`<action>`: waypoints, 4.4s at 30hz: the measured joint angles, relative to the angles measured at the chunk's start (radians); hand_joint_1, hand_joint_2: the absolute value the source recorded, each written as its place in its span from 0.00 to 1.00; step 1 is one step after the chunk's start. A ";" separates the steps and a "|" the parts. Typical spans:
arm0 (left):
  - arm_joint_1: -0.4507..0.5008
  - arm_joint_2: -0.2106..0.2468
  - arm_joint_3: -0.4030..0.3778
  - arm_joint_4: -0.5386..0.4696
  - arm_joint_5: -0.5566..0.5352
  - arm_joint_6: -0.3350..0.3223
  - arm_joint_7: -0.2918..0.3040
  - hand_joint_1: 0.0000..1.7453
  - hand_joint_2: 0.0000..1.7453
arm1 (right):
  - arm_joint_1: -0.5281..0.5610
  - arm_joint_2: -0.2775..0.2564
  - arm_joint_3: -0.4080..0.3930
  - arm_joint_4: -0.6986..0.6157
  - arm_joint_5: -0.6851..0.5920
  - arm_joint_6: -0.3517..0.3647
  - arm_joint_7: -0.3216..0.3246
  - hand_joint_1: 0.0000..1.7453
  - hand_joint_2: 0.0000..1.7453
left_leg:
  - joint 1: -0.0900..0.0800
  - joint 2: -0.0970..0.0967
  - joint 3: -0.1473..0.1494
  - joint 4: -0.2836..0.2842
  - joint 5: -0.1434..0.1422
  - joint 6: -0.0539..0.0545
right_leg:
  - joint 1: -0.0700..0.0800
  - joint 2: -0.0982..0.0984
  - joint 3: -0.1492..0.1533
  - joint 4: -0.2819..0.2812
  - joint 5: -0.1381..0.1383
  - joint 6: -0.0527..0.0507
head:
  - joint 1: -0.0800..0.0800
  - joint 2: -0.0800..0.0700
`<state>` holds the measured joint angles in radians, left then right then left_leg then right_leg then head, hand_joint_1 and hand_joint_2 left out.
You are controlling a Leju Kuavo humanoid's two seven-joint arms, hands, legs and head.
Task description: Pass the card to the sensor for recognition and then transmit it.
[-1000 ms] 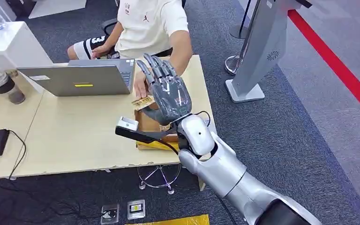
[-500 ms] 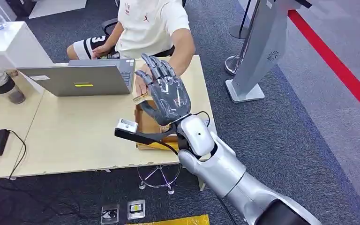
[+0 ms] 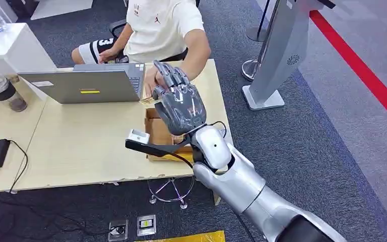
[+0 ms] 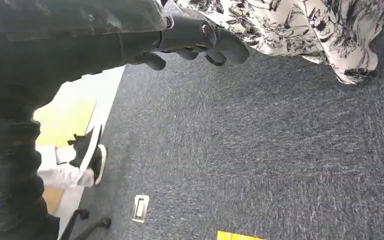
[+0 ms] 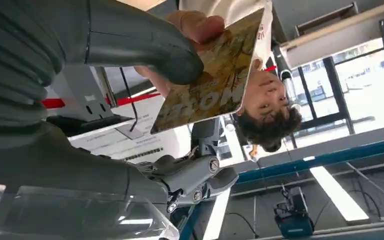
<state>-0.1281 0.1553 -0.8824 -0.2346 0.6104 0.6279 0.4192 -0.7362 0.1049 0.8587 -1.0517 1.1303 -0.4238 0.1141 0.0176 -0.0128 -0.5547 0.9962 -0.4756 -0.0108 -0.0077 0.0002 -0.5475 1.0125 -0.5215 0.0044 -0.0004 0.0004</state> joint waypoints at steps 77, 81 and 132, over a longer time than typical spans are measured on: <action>0.004 -0.040 0.000 0.000 -0.008 0.055 0.127 0.00 1.00 | 0.355 -0.256 -0.232 0.147 -0.290 -0.266 0.063 1.00 1.00 | -0.001 0.002 0.000 0.000 -0.001 0.000 | -0.001 0.001 0.000 0.000 0.000 0.000 | 0.000 0.000; 0.004 -0.040 0.000 0.000 -0.008 0.055 0.127 0.00 1.00 | 0.356 -0.261 -0.251 0.103 -0.283 -0.267 0.063 1.00 1.00 | -0.001 0.002 0.000 0.000 -0.001 0.000 | -0.001 0.001 0.000 0.000 0.000 0.000 | -0.001 0.000; 0.003 -0.040 0.000 0.000 -0.027 0.048 0.116 0.00 1.00 | 0.299 -0.096 -0.235 0.390 -0.406 -0.272 -0.074 1.00 1.00 | -0.001 0.002 0.000 0.000 -0.001 0.000 | -0.001 0.001 0.000 0.000 0.000 0.000 | 0.000 0.000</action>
<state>-0.1248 0.1148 -0.8824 -0.2346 0.5837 0.6760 0.5356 -0.4371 0.0091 0.6237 -0.6619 0.7244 -0.6954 0.0401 0.0171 -0.0106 -0.5543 0.9964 -0.4762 -0.0110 -0.0084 0.0011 -0.5475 1.0122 -0.5214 0.0045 -0.0008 0.0004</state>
